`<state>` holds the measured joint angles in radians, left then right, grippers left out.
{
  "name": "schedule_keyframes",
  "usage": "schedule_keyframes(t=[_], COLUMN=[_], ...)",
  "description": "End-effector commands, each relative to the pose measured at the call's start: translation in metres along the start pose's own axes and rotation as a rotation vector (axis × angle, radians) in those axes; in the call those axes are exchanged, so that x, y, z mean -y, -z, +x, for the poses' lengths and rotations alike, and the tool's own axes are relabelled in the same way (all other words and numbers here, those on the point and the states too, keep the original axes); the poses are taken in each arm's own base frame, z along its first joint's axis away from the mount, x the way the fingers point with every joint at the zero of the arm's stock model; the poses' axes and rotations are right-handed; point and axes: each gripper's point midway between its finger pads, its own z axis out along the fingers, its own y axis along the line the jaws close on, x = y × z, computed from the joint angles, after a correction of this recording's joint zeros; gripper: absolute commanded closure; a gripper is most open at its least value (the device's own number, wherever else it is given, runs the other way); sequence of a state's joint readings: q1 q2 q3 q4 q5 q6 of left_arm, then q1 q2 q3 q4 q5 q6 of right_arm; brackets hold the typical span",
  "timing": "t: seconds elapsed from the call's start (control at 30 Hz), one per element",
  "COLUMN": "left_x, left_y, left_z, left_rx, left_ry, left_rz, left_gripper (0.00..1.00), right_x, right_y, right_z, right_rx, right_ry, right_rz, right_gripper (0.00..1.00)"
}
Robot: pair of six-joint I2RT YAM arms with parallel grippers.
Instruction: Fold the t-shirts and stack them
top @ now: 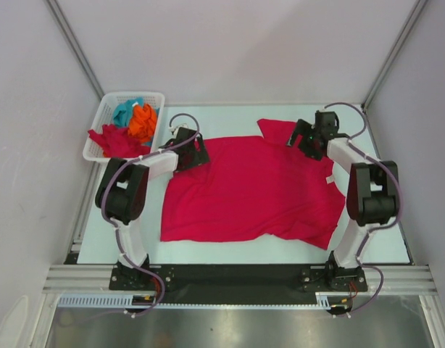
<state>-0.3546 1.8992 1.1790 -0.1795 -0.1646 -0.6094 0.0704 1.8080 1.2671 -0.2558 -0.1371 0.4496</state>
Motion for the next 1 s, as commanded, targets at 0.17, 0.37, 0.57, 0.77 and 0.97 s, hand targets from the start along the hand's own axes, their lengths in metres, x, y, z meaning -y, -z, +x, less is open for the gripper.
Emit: schedule_keyframes(t=[0.17,0.37,0.57,0.77,0.97], left_x=[-0.003,0.002,0.009,0.019,0.017], left_y=[-0.036,-0.024,0.02,0.058,0.102], left_z=[-0.014,-0.029,-0.059,-0.072,-0.071], left_rx=[-0.032,-0.002,0.091,0.148,0.2], left_ry=[-0.025,-0.048,-0.08,-0.068,-0.06], left_rz=[-0.042,-0.031,0.009,0.076,0.129], left_gripper=[0.05,0.04,0.02,0.01,0.0], right_x=[-0.003,0.042,0.11,0.146,0.13], right_y=[-0.064,-0.082,-0.058,-0.04,-0.033], right_z=[-0.031,-0.027,-0.025,-0.019,-0.033], right_rx=[0.048,0.029,0.047,0.057,0.07], right_ry=[-0.019,-0.068,-0.162,-0.215,-0.172], right_rz=[0.001,0.127,0.245,0.279,0.224], right_gripper=[0.01,0.01,0.01,0.01,0.02])
